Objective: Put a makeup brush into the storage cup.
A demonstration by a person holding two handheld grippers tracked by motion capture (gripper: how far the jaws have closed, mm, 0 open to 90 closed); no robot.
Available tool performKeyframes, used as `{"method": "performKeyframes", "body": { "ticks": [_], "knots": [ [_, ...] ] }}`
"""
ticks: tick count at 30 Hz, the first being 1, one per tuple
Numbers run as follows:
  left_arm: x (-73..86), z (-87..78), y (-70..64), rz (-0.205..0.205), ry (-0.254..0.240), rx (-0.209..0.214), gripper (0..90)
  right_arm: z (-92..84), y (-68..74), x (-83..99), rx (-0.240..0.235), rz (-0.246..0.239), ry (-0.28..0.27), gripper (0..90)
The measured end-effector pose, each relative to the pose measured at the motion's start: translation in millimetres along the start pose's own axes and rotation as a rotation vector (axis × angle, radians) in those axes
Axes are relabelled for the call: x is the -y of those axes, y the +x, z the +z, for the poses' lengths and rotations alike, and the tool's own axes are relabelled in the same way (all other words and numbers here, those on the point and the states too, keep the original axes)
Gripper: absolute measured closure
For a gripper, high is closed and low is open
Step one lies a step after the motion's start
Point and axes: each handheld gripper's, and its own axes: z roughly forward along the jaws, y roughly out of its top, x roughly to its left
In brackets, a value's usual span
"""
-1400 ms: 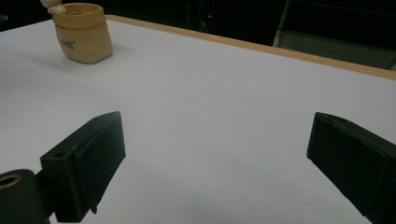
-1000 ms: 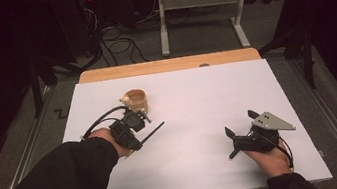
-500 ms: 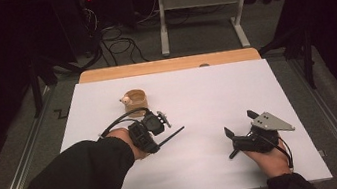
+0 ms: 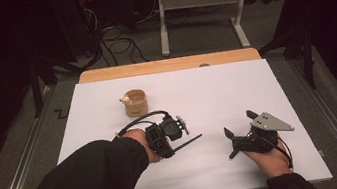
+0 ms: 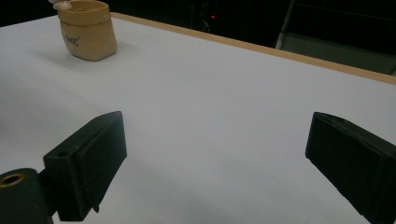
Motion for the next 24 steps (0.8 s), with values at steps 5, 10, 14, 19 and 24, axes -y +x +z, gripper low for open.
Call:
{"method": "performKeyframes", "body": {
  "ticks": [5, 10, 14, 19, 24],
  "knots": [
    [-0.1, 4.5, -2.7, 0.040, 0.019, 0.014, 83.7, 0.1, 0.7, 0.0, -0.005, -0.004, -0.001, 6.0],
    [2.5, 7.1, -2.5, 0.068, 0.022, 0.016, 83.7, -0.3, 4.9, -1.9, -0.026, -0.025, -0.011, 6.1],
    [7.7, 8.8, 1.3, 0.075, 0.022, 0.017, 83.7, -1.0, 14.6, -10.2, -0.056, -0.043, -0.004, 9.6],
    [17.0, 10.4, 9.2, 0.070, 0.025, 0.012, 83.7, -0.5, 25.5, -25.8, -0.089, -0.085, 0.004, 14.5],
    [26.3, 13.3, 15.6, 0.059, 0.017, 0.024, 83.7, 6.3, 32.8, -44.7, -0.102, -0.128, -0.004, 16.7]
  ]
}}
